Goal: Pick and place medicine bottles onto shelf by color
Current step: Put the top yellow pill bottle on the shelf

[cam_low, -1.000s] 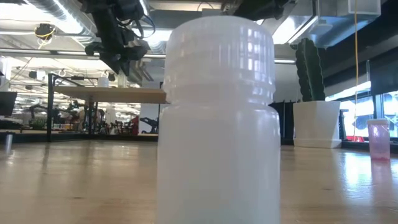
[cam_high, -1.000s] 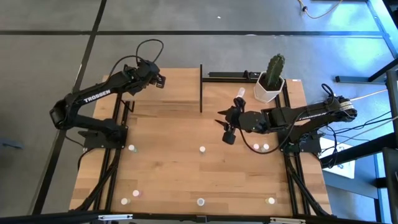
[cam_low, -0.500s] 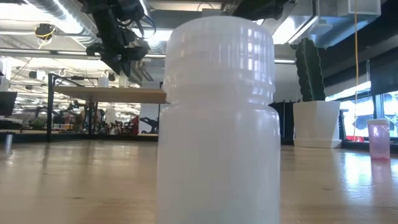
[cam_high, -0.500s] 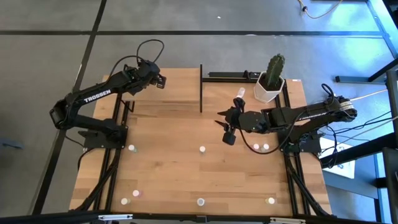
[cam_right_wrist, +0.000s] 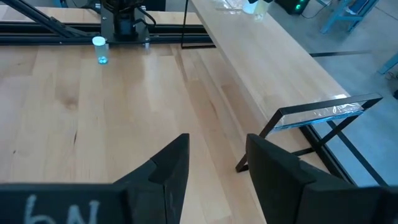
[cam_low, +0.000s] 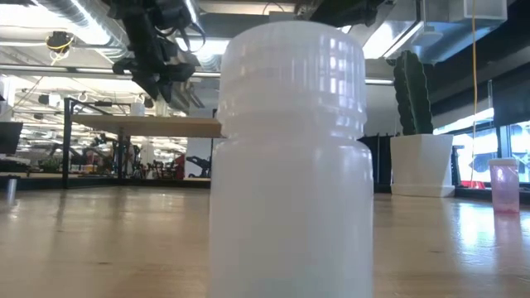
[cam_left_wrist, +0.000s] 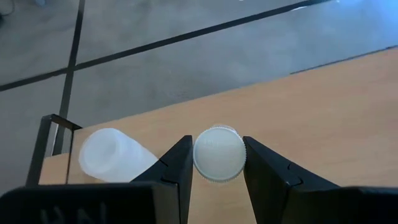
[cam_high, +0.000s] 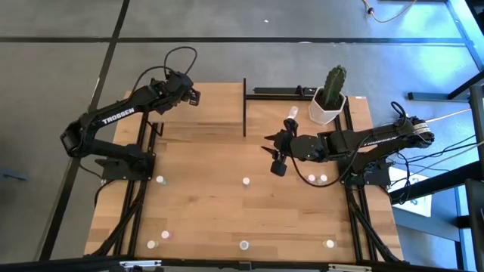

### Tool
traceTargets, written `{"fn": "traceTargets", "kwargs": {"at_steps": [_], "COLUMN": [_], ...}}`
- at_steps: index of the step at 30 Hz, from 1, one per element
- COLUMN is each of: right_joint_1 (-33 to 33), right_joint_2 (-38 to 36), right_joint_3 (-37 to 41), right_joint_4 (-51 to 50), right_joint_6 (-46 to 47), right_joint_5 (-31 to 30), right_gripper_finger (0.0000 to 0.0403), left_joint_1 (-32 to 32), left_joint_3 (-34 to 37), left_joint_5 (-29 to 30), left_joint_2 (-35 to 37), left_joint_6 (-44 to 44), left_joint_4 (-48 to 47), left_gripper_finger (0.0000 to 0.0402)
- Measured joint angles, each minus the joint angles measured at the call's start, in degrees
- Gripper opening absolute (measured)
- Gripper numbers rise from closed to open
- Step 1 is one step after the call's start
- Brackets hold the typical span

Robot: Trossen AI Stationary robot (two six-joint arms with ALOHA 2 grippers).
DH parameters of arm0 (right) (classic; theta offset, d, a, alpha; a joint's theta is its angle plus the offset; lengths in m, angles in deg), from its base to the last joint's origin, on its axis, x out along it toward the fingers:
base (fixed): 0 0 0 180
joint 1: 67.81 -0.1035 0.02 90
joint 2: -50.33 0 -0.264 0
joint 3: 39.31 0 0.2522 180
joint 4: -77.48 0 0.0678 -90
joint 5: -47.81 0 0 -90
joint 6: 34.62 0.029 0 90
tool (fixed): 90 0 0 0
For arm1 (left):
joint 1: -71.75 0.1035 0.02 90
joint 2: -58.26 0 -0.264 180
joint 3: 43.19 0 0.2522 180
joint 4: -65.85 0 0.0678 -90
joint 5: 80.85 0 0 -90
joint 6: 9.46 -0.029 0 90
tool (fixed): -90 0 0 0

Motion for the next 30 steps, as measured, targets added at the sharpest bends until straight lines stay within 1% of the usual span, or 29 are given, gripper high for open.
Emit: {"fn": "traceTargets", "kwargs": {"at_steps": [7, 20, 30], "right_joint_1": [0.0, 0.0, 0.0], "right_joint_2": [0.0, 0.0, 0.0], "right_joint_3": [0.0, 0.0, 0.0], "right_joint_4": [0.0, 0.0, 0.1], "right_joint_6": [0.0, 0.0, 0.0], "right_joint_5": [0.0, 0.0, 0.0], "right_gripper_finger": [0.0161, 0.0161, 0.0161], "left_joint_1": [1.6, 1.6, 2.0], "left_joint_3": [0.0, 0.0, 0.0], "left_joint_5": [-0.4, -1.4, -1.0], "left_joint_2": [0.0, -2.2, -2.3], "left_joint_6": [1.0, 1.1, 1.2], "left_joint_4": [0.2, 0.9, 1.9], "left_gripper_finger": [0.0108, 0.0109, 0.011]}}
